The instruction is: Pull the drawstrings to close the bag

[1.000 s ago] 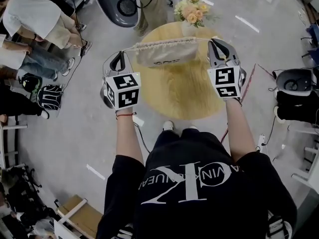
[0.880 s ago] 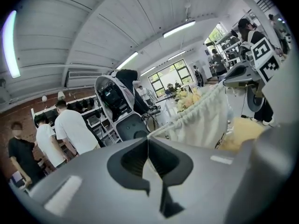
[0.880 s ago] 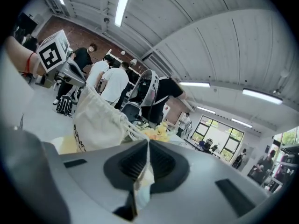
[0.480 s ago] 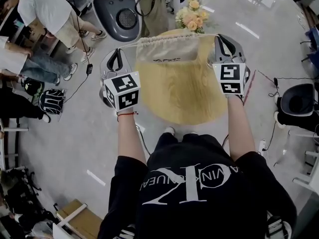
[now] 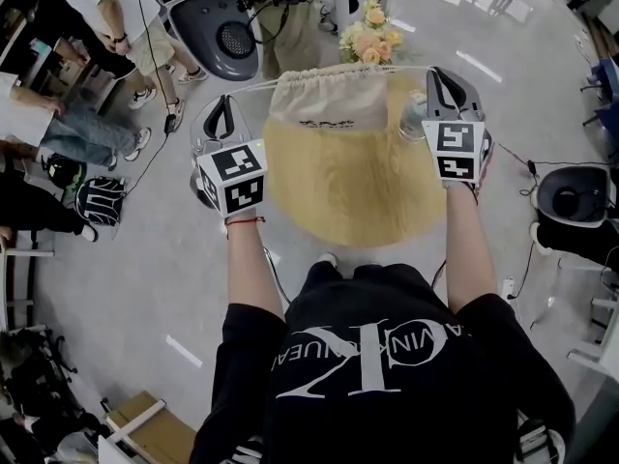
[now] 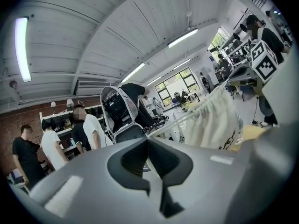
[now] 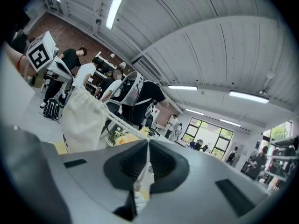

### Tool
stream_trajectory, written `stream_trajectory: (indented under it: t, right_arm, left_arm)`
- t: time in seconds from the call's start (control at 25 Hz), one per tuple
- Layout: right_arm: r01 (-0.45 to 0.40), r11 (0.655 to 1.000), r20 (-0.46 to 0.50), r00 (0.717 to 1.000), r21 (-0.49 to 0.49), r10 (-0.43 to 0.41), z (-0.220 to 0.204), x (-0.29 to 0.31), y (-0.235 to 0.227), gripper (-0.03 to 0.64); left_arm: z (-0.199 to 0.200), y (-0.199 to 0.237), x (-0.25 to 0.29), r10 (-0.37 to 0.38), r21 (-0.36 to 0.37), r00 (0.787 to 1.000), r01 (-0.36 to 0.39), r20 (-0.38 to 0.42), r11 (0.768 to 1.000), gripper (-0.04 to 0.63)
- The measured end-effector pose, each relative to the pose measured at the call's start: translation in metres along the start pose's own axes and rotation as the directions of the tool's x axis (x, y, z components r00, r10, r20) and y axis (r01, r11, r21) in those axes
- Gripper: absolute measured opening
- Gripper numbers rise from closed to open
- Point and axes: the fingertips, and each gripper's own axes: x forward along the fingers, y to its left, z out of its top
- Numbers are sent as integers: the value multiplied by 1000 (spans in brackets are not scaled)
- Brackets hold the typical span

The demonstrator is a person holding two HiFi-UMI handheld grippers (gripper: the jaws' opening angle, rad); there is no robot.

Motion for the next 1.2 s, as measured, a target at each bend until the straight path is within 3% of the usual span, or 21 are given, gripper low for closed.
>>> stream_trajectory:
  t: [0.88,1.2]
  right_arm:
    - [46,996,-31,999,71,-43,-12,-10,-32,18]
    - [39,995,-22,999,92,-37,-5,-8,-22,18]
  left_arm:
    - [-6,14,-11,-5,-41,1000,6,8,999,15]
    - [-3,12,-7,15,-49,1000,-15,-6,999,15]
